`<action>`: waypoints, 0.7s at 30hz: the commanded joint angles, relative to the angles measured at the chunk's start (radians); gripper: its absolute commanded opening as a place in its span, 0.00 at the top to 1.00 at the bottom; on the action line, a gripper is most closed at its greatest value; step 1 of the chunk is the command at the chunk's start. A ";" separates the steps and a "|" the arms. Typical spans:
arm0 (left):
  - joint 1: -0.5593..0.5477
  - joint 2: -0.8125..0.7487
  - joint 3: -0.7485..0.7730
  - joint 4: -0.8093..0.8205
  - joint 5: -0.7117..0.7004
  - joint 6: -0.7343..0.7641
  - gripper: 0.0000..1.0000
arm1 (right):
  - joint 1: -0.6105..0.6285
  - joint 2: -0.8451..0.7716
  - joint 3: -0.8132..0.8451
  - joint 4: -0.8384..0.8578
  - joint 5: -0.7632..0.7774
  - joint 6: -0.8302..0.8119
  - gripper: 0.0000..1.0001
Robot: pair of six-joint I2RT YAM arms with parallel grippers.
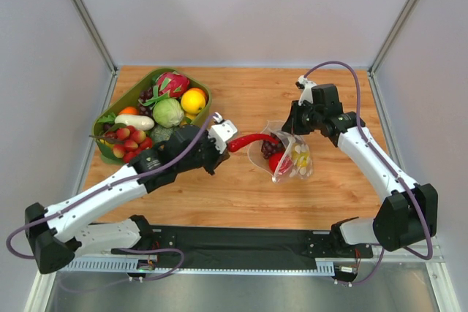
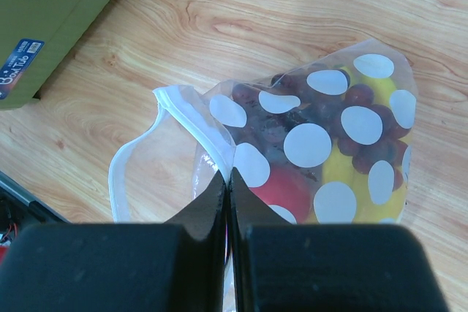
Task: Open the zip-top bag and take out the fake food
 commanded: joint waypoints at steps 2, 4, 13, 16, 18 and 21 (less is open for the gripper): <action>0.075 -0.125 0.001 -0.072 -0.038 -0.078 1.00 | -0.010 -0.007 0.018 0.038 -0.020 -0.021 1.00; 0.104 -0.166 0.014 -0.116 -0.070 -0.087 1.00 | -0.010 -0.004 0.024 0.035 -0.023 -0.019 1.00; 0.275 -0.246 -0.006 -0.322 -0.245 -0.159 1.00 | -0.011 -0.005 0.027 0.034 -0.028 -0.021 1.00; 0.343 -0.272 -0.011 -0.350 -0.285 -0.191 1.00 | -0.011 -0.007 0.032 0.031 -0.031 -0.021 1.00; 0.387 -0.288 -0.014 -0.357 -0.261 -0.208 1.00 | -0.011 -0.008 0.032 0.029 -0.029 -0.021 1.00; 0.462 -0.286 -0.021 -0.373 -0.215 -0.224 1.00 | -0.013 -0.010 0.030 0.027 -0.028 -0.021 1.00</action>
